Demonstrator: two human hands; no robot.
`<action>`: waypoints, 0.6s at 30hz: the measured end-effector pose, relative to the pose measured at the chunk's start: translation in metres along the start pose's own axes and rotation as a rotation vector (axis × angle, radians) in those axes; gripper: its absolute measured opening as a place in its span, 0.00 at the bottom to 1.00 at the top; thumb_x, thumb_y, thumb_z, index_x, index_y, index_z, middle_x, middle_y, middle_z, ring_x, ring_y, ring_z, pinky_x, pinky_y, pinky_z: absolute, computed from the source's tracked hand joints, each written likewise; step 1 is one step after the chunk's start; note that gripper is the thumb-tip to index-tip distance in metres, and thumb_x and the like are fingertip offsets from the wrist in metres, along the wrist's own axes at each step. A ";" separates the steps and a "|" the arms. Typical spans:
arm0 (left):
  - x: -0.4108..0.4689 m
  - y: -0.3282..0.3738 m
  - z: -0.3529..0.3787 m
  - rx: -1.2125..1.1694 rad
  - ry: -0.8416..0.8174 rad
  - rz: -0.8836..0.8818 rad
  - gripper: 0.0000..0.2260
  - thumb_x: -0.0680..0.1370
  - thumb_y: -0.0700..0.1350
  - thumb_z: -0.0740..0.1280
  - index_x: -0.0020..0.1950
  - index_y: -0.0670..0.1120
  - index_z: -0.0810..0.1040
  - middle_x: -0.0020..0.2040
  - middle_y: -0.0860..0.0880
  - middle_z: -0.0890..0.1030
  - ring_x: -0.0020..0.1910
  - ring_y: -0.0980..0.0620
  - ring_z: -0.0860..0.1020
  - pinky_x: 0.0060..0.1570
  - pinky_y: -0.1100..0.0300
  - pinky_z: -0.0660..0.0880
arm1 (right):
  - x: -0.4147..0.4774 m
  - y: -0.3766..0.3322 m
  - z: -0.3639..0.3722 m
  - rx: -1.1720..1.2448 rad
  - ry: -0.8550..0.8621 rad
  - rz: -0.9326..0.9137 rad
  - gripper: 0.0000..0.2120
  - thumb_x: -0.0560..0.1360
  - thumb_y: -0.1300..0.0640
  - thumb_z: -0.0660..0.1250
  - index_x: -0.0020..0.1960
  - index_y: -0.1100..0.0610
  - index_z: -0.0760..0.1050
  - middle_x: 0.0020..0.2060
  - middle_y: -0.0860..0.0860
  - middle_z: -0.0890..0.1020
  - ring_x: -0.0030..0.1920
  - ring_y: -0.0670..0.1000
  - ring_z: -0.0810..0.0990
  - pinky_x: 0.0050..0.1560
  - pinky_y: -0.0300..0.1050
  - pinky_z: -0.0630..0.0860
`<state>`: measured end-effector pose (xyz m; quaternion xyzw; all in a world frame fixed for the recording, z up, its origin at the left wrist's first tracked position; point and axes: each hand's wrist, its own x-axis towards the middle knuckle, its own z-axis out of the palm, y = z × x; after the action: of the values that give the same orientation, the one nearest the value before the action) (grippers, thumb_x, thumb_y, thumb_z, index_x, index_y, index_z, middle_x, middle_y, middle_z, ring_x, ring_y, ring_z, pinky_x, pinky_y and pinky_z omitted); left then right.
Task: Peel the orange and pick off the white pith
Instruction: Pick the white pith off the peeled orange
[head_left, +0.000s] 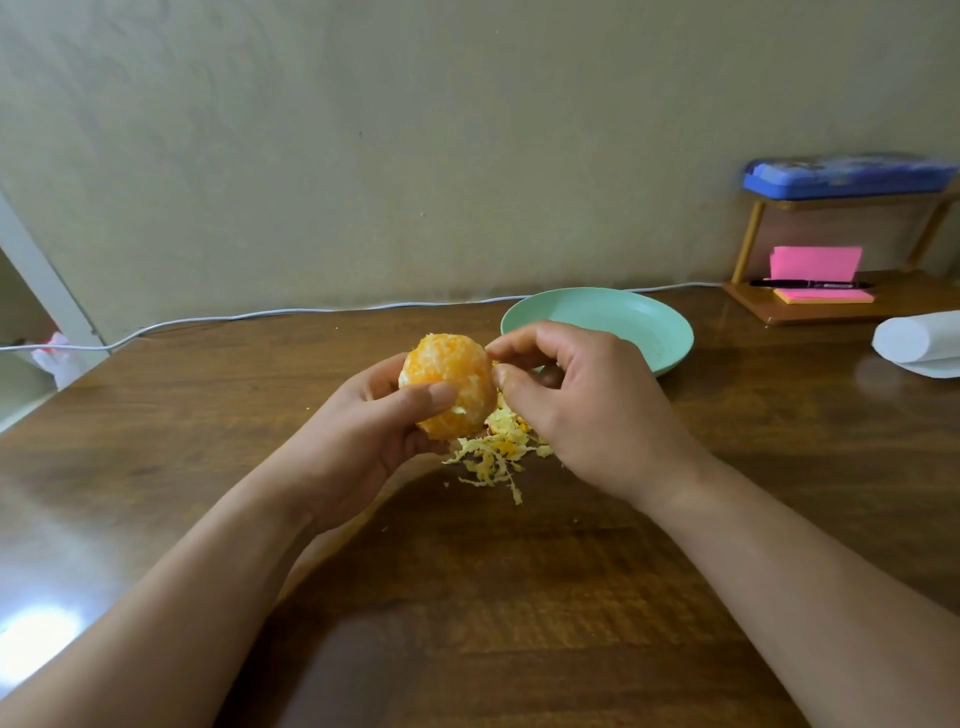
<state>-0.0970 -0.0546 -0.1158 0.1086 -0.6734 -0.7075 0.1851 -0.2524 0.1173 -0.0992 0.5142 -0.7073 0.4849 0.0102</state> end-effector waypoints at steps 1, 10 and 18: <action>0.000 0.000 0.000 -0.003 -0.008 0.008 0.33 0.70 0.51 0.77 0.73 0.41 0.76 0.60 0.42 0.84 0.57 0.45 0.84 0.52 0.56 0.83 | 0.001 0.001 0.000 -0.001 0.003 0.002 0.07 0.82 0.51 0.71 0.59 0.46 0.85 0.47 0.39 0.85 0.46 0.44 0.84 0.45 0.40 0.83; 0.000 -0.003 -0.003 0.103 -0.013 0.043 0.31 0.71 0.47 0.79 0.73 0.44 0.77 0.64 0.38 0.83 0.63 0.38 0.82 0.65 0.39 0.76 | 0.004 0.006 -0.006 0.084 -0.021 -0.009 0.04 0.81 0.50 0.75 0.53 0.48 0.87 0.42 0.40 0.87 0.45 0.43 0.85 0.45 0.41 0.83; -0.001 -0.002 -0.005 0.095 -0.061 -0.004 0.31 0.71 0.47 0.79 0.73 0.44 0.77 0.66 0.38 0.83 0.65 0.36 0.82 0.69 0.37 0.76 | 0.005 0.012 -0.004 0.005 -0.040 -0.060 0.04 0.81 0.54 0.73 0.48 0.50 0.86 0.37 0.42 0.85 0.39 0.46 0.84 0.40 0.47 0.83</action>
<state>-0.0947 -0.0585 -0.1186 0.0971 -0.7114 -0.6779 0.1579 -0.2657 0.1167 -0.1023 0.5448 -0.6905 0.4757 0.0093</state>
